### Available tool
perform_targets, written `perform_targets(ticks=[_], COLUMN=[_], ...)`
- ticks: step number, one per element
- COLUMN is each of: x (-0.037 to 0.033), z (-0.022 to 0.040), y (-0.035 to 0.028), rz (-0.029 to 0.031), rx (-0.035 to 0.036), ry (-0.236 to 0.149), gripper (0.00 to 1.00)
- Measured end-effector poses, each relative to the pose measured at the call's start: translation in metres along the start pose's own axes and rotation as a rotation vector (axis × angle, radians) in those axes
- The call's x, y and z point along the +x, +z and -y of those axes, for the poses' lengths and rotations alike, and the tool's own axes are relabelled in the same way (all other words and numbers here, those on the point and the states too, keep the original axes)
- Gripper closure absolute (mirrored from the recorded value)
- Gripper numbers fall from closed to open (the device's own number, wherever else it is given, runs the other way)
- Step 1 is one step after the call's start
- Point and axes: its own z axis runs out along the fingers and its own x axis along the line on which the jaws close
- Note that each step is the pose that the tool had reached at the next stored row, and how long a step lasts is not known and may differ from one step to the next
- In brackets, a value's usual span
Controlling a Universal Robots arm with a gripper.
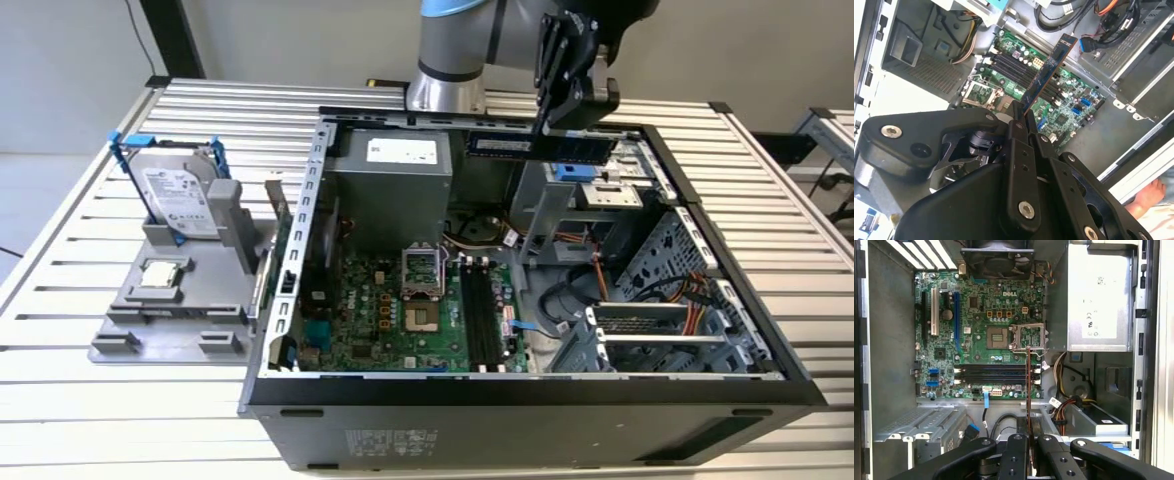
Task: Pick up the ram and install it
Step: 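Pick up the ram and move it above insertion slot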
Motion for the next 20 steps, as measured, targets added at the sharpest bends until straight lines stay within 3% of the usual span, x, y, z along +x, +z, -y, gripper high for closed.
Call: perform_targets(ticks=[20], x=[0.0], z=[-0.0001], y=[0.0], rz=[0.0083], rx=[0.0057], ry=[0.34], gripper=[1.0])
